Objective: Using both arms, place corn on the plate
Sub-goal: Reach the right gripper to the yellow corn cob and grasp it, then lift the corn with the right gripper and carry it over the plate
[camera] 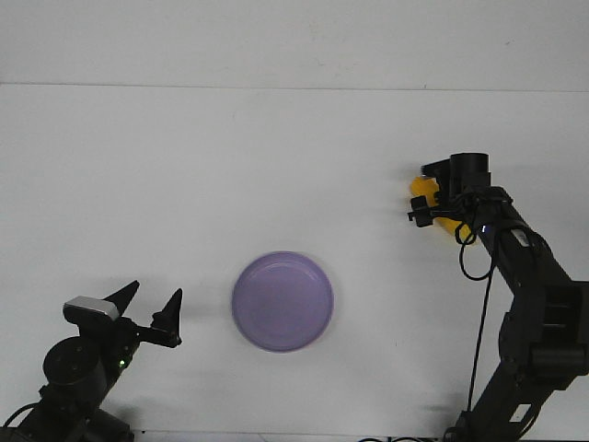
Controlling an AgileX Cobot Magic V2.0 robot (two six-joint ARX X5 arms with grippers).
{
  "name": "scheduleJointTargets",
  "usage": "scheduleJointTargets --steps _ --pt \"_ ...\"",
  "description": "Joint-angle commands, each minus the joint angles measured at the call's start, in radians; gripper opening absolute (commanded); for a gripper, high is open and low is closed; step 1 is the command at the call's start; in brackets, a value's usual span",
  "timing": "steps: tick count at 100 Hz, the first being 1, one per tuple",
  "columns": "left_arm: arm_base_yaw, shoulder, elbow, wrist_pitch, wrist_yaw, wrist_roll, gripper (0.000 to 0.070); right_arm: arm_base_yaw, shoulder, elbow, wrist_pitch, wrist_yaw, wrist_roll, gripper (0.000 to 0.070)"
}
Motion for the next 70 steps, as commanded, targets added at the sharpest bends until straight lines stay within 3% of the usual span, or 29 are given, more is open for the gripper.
scheduleJointTargets --steps 1,36,53,63,70 --pt "-0.003 0.005 0.004 0.006 -0.002 -0.005 0.0578 0.0 0.034 0.022 0.019 -0.002 -0.011 0.0524" --pt "-0.003 0.005 0.004 0.006 -0.002 -0.005 0.0578 0.0 0.075 0.022 0.05 0.005 -0.007 0.0517" --pt "-0.003 0.005 0.004 0.005 -0.002 -0.005 0.0578 0.0 0.075 0.022 0.054 0.018 -0.005 0.0323" --pt "-0.003 0.005 0.004 0.005 -0.002 -0.005 0.0578 0.0 0.075 0.022 0.048 0.042 -0.005 0.0266" --pt "-0.003 0.005 0.004 0.005 -0.002 -0.005 0.0578 0.0 0.074 0.023 0.049 0.042 -0.005 0.0266"
